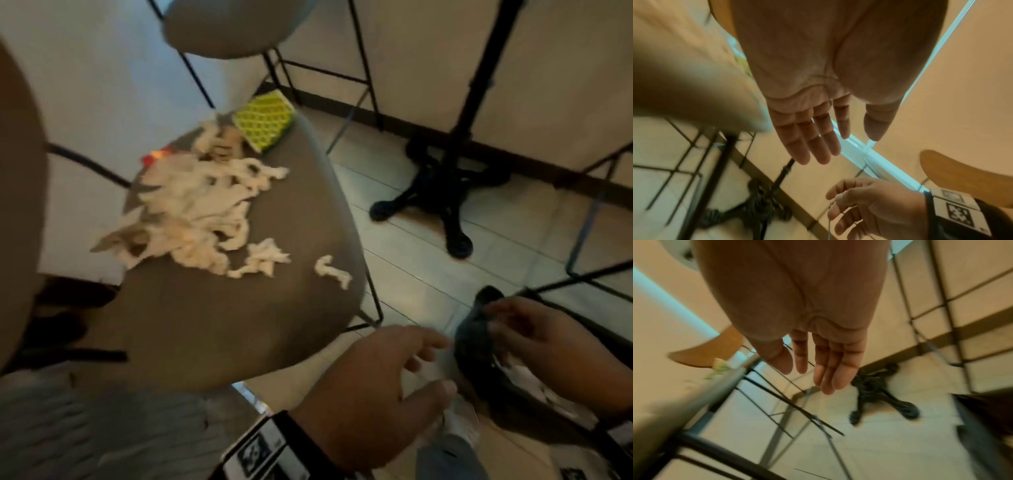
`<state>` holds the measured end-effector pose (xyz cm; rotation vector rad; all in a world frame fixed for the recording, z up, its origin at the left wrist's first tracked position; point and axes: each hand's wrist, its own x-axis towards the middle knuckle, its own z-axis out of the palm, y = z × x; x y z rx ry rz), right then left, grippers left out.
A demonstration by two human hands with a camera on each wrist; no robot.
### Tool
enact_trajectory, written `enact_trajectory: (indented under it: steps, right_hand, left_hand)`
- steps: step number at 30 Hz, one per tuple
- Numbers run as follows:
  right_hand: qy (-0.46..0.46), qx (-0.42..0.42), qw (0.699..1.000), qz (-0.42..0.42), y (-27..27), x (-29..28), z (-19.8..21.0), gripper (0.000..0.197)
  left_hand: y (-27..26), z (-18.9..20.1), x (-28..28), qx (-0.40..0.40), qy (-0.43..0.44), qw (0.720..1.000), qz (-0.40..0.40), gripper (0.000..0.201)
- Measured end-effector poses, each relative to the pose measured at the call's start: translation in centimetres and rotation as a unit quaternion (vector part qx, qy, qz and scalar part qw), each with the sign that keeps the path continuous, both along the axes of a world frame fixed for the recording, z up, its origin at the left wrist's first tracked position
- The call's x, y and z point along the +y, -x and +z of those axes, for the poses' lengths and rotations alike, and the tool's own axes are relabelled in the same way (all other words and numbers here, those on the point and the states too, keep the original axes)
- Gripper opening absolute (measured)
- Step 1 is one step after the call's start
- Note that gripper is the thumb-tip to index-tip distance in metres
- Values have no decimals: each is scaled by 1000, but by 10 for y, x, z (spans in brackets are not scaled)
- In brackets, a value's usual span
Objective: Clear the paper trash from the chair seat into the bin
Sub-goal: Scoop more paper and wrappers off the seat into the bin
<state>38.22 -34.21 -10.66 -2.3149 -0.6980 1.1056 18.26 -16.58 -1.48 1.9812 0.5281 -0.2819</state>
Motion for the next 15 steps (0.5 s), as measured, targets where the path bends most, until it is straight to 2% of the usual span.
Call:
enact_trajectory:
  steps: [3,6,10,15]
  right_hand:
    - [-57,-35,996,60,21,77,71,20]
    - [-89,-60,989,100,45,149,114,29]
    - [-95,-122,973,173,65,229,131,38]
    - [-78,-194,952,222,78,306,125,61]
  left_hand:
    - [55,34,37,-49,-44,994,84,38]
    - [100,46,75,-71,-114,976,170,36]
    - [129,45,125,-75,-169,946,267,44]
    - [114,41,180,-34,-249,895,370,64]
